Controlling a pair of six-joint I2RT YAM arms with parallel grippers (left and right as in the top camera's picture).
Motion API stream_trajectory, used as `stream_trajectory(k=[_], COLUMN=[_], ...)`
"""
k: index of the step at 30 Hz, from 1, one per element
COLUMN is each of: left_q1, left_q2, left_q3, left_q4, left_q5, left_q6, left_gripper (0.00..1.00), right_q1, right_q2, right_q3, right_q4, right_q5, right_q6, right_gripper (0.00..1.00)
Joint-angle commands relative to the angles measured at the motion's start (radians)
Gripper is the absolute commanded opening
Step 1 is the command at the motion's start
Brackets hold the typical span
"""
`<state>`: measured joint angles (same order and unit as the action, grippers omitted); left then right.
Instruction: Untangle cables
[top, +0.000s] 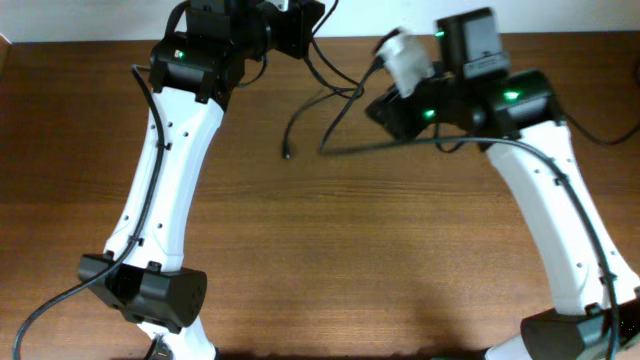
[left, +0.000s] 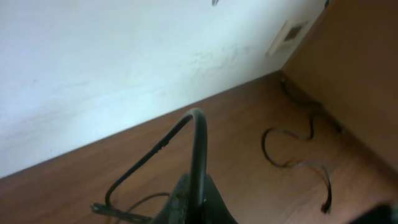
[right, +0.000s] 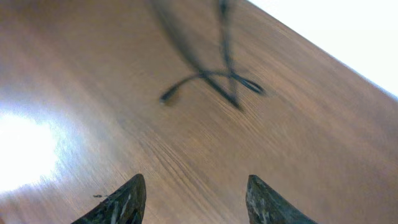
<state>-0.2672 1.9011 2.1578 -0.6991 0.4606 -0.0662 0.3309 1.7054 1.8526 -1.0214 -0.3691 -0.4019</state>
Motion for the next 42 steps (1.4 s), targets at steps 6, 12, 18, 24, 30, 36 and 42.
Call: stream_trajectory(k=[6,12,18,24,30,36,42], left_q1=[0.002,0.014,0.012,0.002,-0.051,-0.165,-0.124], left_q2=[-0.002,0.005,0.207,0.343,0.343,0.407,0.407], left_q3=[0.135,0.15,0.147,0.147,0.147,0.147,0.147], left_q4=[0.1,-0.048,-0.106,-0.027,0.085,0.22,0.609], left_q5=[0.236,-0.031,-0.124,0.736,1.112,0.978,1.088], left_q6=[-0.233,-0.169,0.032,0.24,0.184,0.192,-0.18], left_gripper=[0.0,0.11,0.99,0.99,0.99,0.99,0.99], right_q1=[0.003,-0.039,-0.051,-0.051,-0.051,-0.05,-0.05], right_q2=[0.074,-0.003,-0.221,-0.228,-0.227,-0.229,-0.259], right_q3=[-0.004,0.039,0.233,0.272,0.272,0.272,0.272], right_q4=[0.177,0.145,-0.031,-0.074,-0.09,-0.116,-0.116], right_q5=[-0.016,0.093,0.193,0.236,0.249,0.17,0.154], right_q6=[-0.246,-0.087,0.195,0.201,0.201,0.201,0.201], right_gripper=[0.47,0.04,0.04,0.04,0.04,0.04,0.04])
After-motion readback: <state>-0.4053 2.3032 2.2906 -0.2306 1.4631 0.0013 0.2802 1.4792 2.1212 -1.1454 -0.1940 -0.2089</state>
